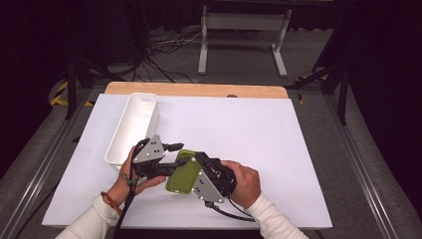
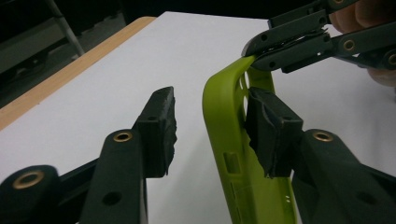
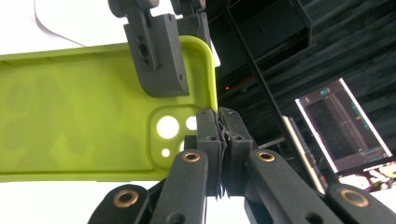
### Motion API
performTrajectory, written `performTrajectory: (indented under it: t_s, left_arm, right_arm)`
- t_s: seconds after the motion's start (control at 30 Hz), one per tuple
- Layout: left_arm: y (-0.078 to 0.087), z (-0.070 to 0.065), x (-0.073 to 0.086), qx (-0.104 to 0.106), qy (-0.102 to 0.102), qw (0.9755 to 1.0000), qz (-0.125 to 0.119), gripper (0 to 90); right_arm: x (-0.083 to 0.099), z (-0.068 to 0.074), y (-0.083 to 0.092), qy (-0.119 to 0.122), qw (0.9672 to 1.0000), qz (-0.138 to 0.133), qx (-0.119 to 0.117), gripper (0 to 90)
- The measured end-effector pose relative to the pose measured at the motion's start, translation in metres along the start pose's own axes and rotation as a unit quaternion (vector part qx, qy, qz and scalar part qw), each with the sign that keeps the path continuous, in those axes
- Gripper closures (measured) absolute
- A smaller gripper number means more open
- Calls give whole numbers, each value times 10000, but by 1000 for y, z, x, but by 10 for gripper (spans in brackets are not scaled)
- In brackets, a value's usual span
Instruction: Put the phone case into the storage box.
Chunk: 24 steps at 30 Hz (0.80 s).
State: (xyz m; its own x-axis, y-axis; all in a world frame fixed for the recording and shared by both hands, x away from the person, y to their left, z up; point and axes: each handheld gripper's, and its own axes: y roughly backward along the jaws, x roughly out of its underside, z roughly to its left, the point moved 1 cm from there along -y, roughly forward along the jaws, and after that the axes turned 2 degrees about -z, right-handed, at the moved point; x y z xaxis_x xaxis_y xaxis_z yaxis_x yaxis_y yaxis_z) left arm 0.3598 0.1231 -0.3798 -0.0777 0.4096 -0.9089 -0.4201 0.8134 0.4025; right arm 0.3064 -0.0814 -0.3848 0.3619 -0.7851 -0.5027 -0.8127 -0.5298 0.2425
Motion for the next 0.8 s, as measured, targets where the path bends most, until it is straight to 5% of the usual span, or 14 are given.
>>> performTrajectory:
  t_s: [0.13,0.47,0.8]
  left_arm:
    - [4,0,-2,88,-37,10000,17,681]
    - [9,1,-3,169,35,9999,-5,762]
    - [11,-3,-4,-3,-79,9999,-123,778]
  right_arm:
    - [-4,3,0,300,9994,-14,183,884]
    - [-7,4,2,534,9982,-51,271,878]
    - [-6,2,3,329,9990,-136,258,846]
